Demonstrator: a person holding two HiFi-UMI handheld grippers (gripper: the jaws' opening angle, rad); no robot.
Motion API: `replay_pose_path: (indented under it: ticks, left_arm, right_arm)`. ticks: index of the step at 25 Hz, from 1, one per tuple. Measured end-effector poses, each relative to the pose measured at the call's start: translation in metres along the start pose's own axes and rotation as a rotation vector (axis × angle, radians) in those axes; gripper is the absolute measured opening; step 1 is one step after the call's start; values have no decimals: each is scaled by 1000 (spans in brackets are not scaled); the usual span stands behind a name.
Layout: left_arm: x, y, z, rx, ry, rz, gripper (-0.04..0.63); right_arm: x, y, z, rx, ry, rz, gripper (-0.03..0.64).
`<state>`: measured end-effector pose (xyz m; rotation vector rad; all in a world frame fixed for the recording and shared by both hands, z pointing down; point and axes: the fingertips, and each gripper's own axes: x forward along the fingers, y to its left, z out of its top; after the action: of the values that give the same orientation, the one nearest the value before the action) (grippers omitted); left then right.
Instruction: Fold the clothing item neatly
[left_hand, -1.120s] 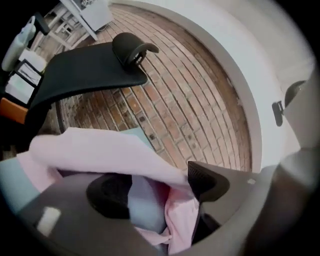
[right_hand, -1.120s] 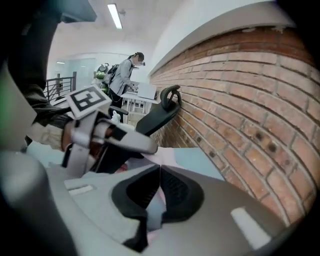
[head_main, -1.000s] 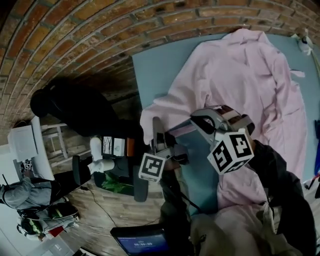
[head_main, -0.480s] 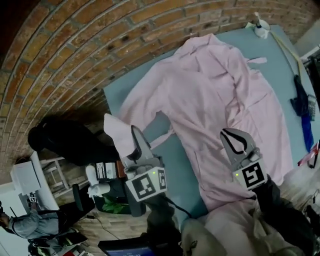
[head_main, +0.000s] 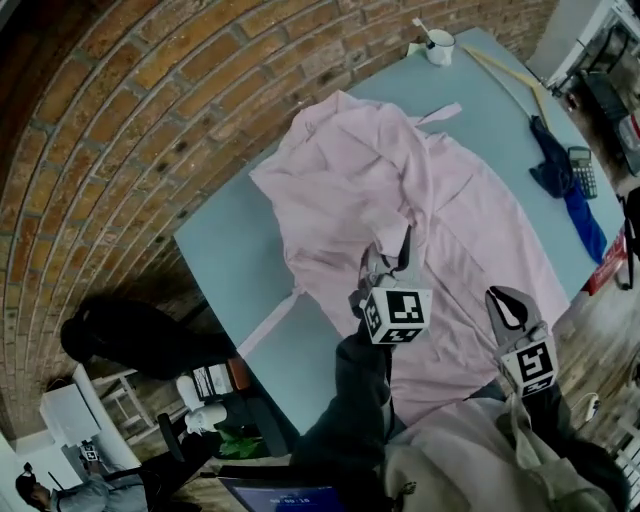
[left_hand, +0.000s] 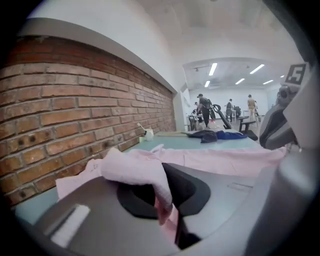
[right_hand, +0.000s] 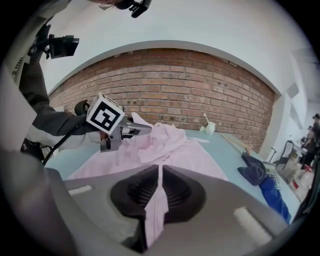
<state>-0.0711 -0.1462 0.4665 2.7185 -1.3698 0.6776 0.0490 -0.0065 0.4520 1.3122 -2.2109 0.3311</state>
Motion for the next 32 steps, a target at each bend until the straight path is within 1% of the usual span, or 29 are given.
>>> replay_pose_path:
  ticks: [1,2,3,4,6,7,8,10,11,12,13,14,15,16,17,18,19,20,21,22,23,24,25,26,27,28,29,30,32]
  left_arm:
    - [11,-20,-8,30,47,-54,34]
    - [19,-40,-20,70,114,-122,128]
    - [23,-61,-37,126,198,-195,270]
    - [24,-79,-54,201,289,-260,354]
    - [16,-106,-84,387,435,-361,480]
    - [11,-114,-93,483,482,-396,506]
    - [5,-118,-99,567,521,-419,506]
    - [-7,-116,-107,724,623,-432,509]
    - [-13,-112,-109,806,680,-413,509]
    - [-17,-108,-107,876,721,-375,509]
    - [-19,-103,-101,919,734,-326,508]
    - [-18,-100,-91,920,715,-274,508]
    - [-15,-96,-81,879,673,-222,507]
    - [-13,-92,-71,826,629,-174,422]
    - [-13,-86,-62,798,596,-130,226]
    - [-16,-79,-53,803,567,-85,210]
    - [-20,-72,-39,803,521,-39,210]
    - [-24,-66,-21,750,450,-3,210]
    - [-29,-65,-3,631,364,8,210]
    - [-33,-68,11,482,279,-16,210]
    - [-37,-78,21,350,201,-70,210]
    - [-40,-90,27,259,136,-134,209]
    - [-42,-101,30,205,90,-173,213]
    - [-44,-105,30,168,59,-167,218]
    - [-48,-104,28,128,39,-124,216]
    - [-54,-98,24,79,27,-65,167]
    - [-63,-93,21,29,14,-8,107]
    - [-75,-90,19,-17,-6,38,11]
    - [-104,-93,18,-83,-50,91,8]
  right_arm:
    - [-4,-1,-7,-9,10,-9,23]
    - [-6,-1,-12,-12,16,-12,23]
    - [-8,0,-17,-6,20,-10,23]
    - [-10,1,-20,5,24,-5,23]
    - [-14,2,-26,19,34,6,23]
    - [-15,1,-28,15,37,11,23]
    - [-16,0,-30,3,36,16,23]
    - [-18,-1,-30,-22,32,20,23]
    - [-20,-1,-29,-30,30,21,23]
    - [-22,-2,-28,-37,27,22,23]
    - [-24,-2,-27,-46,22,22,23]
    - [-26,-2,-27,-51,17,22,23]
    - [-28,-2,-27,-54,12,23,23]
    - [-30,-3,-27,-57,7,26,23]
    - [-33,-3,-27,-60,-1,29,23]
    - [-36,-3,-26,-62,-10,31,23]
    - [-39,-4,-26,-63,-18,31,23]
    - [-42,-5,-27,-62,-23,31,23]
    - [-45,-6,-30,-58,-24,32,23]
    - [-49,-7,-33,-49,-23,35,23]
    - [-52,-8,-36,-37,-20,40,23]
    - [-54,-8,-39,-22,-18,43,23]
    - [-57,-9,-41,-3,-15,44,23]
    - [-59,-11,-44,13,-11,44,23]
    - [-61,-12,-47,20,-10,43,23]
    - [-63,-15,-50,19,-13,43,23]
    - [-66,-18,-54,19,-22,44,23]
    - [-70,-22,-58,23,-36,47,21]
    - [-79,-29,-62,46,-85,64,4]
